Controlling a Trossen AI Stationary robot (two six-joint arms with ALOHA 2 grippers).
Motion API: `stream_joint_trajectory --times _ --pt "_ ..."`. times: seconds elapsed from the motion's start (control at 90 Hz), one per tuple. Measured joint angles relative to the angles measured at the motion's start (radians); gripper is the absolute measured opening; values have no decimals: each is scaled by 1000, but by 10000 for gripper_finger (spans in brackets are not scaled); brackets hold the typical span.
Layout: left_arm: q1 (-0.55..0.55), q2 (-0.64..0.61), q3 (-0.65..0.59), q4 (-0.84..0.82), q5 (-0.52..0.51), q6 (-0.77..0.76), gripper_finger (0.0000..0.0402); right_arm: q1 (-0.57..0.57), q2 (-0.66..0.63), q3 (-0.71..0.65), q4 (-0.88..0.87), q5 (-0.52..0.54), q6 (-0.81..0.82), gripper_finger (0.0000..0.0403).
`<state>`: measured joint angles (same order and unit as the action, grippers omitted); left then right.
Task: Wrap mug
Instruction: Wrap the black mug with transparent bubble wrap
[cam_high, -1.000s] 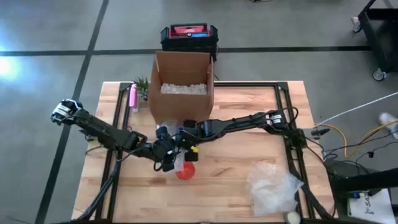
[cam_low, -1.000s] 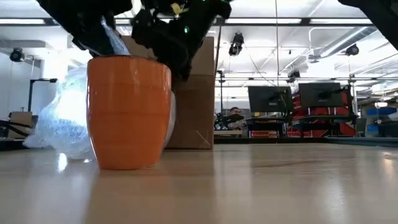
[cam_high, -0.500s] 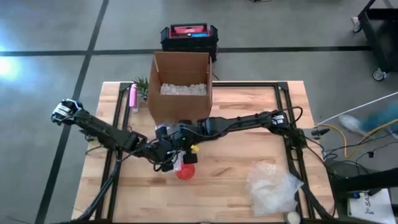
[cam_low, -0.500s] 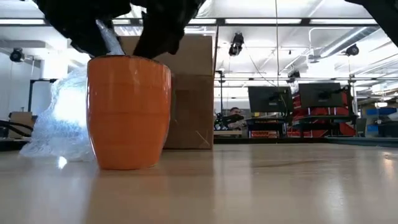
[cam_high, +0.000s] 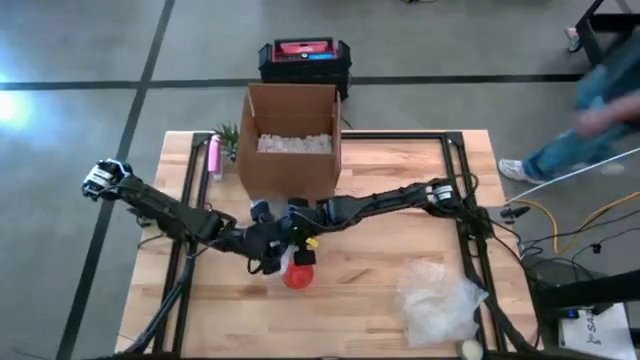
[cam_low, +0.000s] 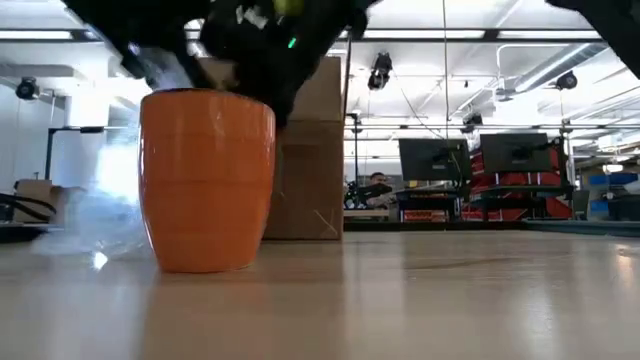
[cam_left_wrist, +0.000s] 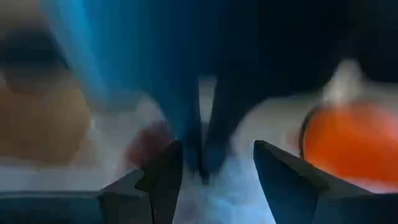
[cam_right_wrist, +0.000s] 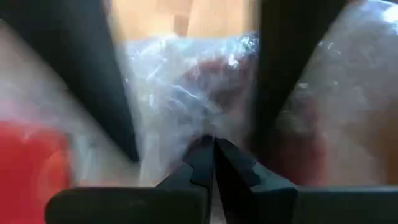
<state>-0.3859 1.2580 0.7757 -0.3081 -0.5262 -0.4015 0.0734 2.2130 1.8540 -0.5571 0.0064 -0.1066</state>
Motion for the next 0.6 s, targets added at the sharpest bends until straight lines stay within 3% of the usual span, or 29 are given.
stream_joint_trajectory --times 0.189,0.356,0.511,0.6 --pt "0 -19 31 -37 5 28 175 -2 -3 -9 13 -2 2 0" --pt "-7 -44 126 -254 23 -27 160 -2 -5 -9 20 -4 2 0" --pt "-26 -47 176 -446 117 -172 142 -2 -6 -5 15 -4 -1 0" --pt "-43 -45 145 -462 185 -237 129 -4 -6 -1 10 -4 -8 0"
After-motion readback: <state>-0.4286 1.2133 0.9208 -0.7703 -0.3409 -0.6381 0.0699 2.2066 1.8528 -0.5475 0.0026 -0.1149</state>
